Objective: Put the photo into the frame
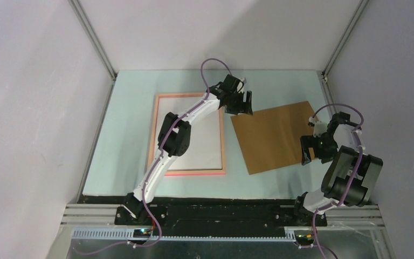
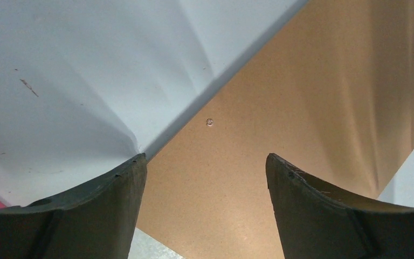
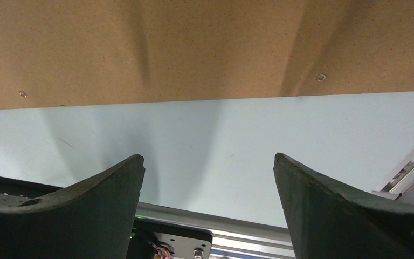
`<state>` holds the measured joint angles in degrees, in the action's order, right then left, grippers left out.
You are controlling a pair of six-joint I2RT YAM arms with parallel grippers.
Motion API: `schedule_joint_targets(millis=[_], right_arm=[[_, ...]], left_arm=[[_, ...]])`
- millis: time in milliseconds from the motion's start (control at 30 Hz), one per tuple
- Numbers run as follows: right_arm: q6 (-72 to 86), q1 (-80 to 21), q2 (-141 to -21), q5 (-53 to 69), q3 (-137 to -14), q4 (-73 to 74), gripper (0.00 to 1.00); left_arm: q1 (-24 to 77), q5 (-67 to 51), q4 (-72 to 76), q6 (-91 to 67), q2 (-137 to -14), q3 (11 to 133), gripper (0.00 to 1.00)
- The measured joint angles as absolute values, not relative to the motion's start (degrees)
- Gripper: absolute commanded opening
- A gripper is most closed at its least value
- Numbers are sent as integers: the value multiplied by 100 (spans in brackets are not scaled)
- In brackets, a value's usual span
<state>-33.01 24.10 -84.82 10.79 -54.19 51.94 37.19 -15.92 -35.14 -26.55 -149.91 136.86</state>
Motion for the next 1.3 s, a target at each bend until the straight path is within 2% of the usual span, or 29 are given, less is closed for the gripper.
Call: schedule_joint_targets(millis=[133, 467, 900, 1300], right_arm=[[-3277, 2458, -8552, 1061, -5422, 5179, 93], [-3103, 2674, -9067, 904, -5459, 5009, 94], [-2521, 2641, -10324, 884, -6628, 4993, 93], [-1966, 1754, -11257, 742, -7946, 4641, 94]], left_arm=[[3721, -1719, -3376, -2644, -14967, 13496, 82], [3839, -2043, -3020, -2528, -13922, 11653, 78], [4104, -2429, -2853, -2132, -12742, 9695, 77], [4075, -2641, -2792, -1942, -12508, 9327, 79]])
